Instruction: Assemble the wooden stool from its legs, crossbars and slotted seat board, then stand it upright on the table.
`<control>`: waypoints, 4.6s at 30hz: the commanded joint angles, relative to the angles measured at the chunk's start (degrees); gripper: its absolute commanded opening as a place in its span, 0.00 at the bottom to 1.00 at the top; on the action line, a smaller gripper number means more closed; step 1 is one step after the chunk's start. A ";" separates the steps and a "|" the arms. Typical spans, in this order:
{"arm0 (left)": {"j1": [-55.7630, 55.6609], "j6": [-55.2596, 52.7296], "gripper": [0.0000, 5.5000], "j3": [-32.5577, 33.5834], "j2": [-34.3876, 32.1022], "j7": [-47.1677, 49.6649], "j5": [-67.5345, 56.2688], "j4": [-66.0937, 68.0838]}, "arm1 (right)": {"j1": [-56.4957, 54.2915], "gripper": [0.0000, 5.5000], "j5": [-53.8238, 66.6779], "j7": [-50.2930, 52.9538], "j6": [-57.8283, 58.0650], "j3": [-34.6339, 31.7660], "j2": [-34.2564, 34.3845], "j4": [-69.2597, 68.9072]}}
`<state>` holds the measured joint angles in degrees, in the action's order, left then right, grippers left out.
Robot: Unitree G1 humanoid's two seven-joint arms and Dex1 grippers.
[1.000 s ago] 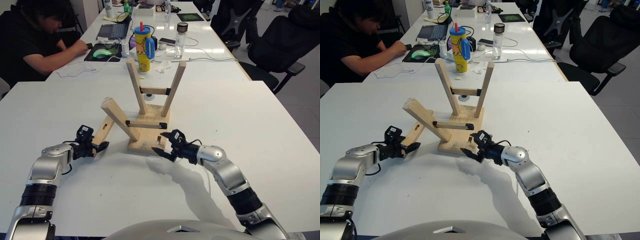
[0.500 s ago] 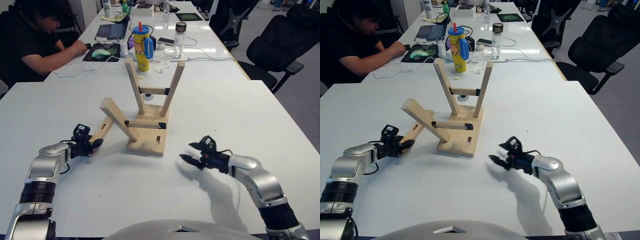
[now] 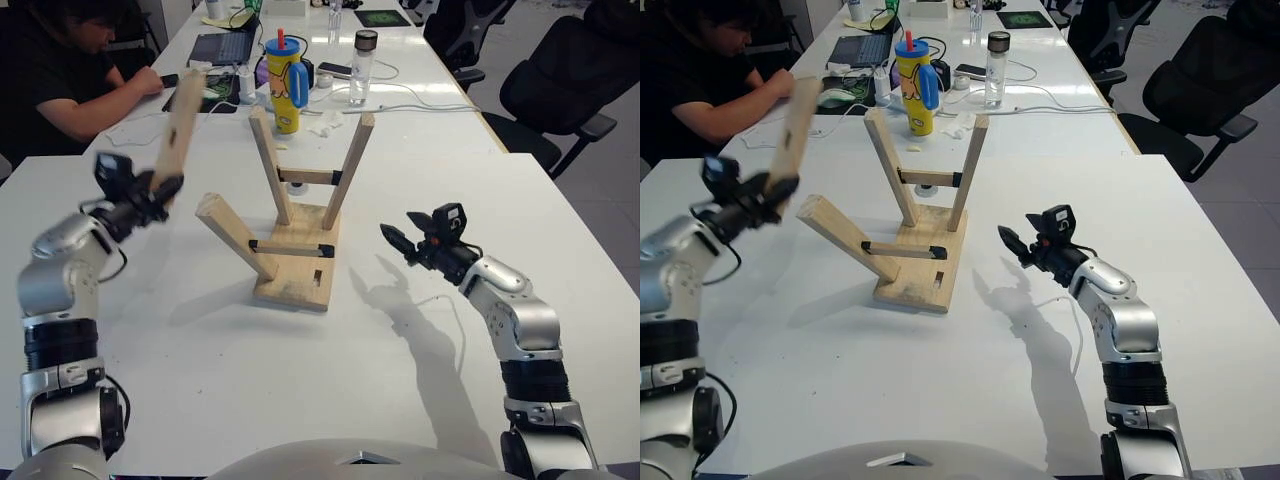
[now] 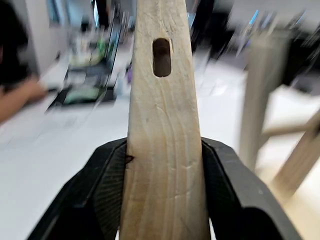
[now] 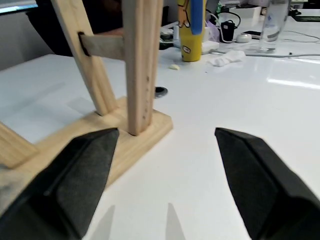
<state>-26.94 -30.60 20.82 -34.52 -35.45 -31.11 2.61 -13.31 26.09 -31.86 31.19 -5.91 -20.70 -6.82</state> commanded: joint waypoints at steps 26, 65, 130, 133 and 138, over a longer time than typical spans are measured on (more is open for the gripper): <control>4.35 -30.75 0.37 -15.50 -2.92 -0.69 -47.83 -30.78 | -2.57 0.94 71.12 -2.74 28.24 -15.95 -13.80 -11.41; 15.35 -27.09 0.66 -16.79 -9.03 -8.11 -34.51 -31.67 | 2.58 0.38 61.31 -14.60 27.35 -10.84 -21.16 -10.14; 25.68 -0.44 0.66 -42.88 7.27 -1.12 21.43 -13.33 | -17.09 0.37 1.13 -31.29 7.92 24.62 -20.01 -7.29; 25.77 -0.51 0.66 -42.78 7.56 -0.78 21.47 -13.08 | -17.14 0.37 0.13 -31.09 7.58 26.38 -20.64 -8.22; 26.01 -0.34 0.66 -43.24 7.98 -0.35 22.08 -12.40 | -17.87 0.37 -1.61 -29.57 7.09 27.85 -19.83 -7.54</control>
<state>-3.21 -28.05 -20.33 -26.79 -36.11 -10.58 -13.10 -35.11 30.18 -61.85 34.99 13.82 -40.93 -16.50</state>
